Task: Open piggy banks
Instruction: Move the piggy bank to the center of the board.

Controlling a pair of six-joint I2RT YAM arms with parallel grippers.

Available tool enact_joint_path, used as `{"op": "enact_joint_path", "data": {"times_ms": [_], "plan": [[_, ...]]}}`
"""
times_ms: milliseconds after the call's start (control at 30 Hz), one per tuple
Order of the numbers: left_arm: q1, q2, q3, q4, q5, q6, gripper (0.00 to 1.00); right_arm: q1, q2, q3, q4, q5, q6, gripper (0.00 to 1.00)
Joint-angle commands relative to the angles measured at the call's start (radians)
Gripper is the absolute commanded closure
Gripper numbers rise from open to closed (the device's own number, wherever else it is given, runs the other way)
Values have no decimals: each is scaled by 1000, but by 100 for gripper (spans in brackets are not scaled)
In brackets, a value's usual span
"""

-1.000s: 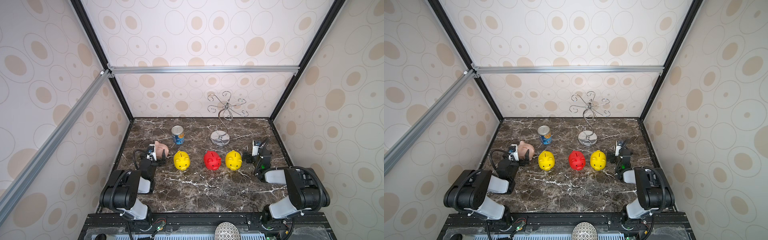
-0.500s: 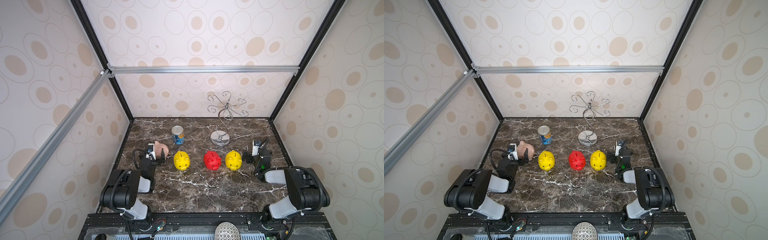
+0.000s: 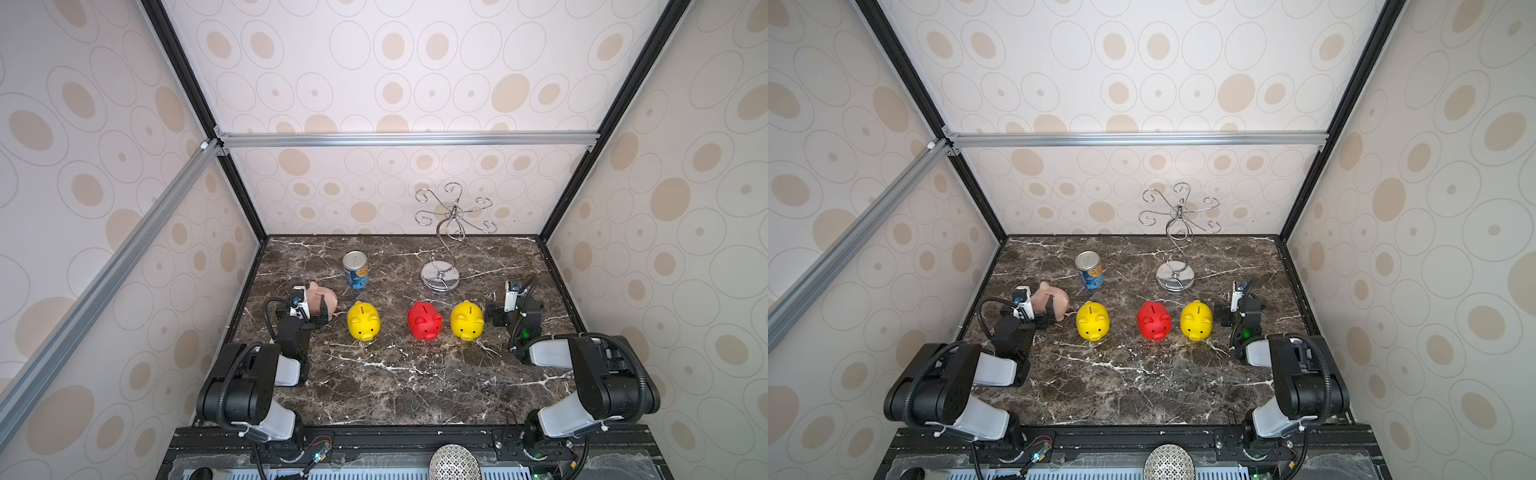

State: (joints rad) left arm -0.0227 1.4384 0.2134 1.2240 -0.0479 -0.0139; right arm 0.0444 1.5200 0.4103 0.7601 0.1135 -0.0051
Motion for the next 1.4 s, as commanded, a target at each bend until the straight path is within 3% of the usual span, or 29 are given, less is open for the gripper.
{"op": "enact_joint_path", "data": {"times_ms": [0, 133, 300, 400, 500, 567, 700, 767, 867, 1000, 1167, 1367], "plan": [[-14, -187, 26, -153, -55, 4, 0, 13, -85, 22, -70, 81, 18, 1], [-24, -406, 83, -383, -77, -13, 0, 39, -186, 64, -223, 176, 37, 1], [-24, -584, 189, -628, -69, -21, 0, 40, -271, 241, -600, 240, 119, 1], [-23, -625, 327, -865, -103, -130, 0, 39, -289, 423, -934, 223, 260, 1], [-23, -634, 476, -1106, -155, -329, 0, 32, -305, 479, -1051, 255, 443, 0], [-23, -650, 519, -1181, -157, -396, 0, 14, -324, 481, -1058, 162, 426, 1], [-22, -716, 461, -1100, -54, -472, 0, 26, -351, 535, -1164, -80, 386, 24], [-23, -724, 446, -1089, 11, -497, 0, 98, -370, 543, -1225, -107, 364, 25], [-22, -696, 451, -1110, 233, -492, 0, 323, -418, 526, -1287, 6, 308, 22], [-37, -679, 376, -1072, 448, -616, 1, 559, -423, 495, -1320, 66, 310, 19], [-103, -724, 277, -1116, 362, -679, 1, 841, -296, 572, -1299, 178, 297, 10], [-309, -617, 254, -1238, 191, -664, 2, 859, -166, 639, -1278, 217, 277, 7]]}}
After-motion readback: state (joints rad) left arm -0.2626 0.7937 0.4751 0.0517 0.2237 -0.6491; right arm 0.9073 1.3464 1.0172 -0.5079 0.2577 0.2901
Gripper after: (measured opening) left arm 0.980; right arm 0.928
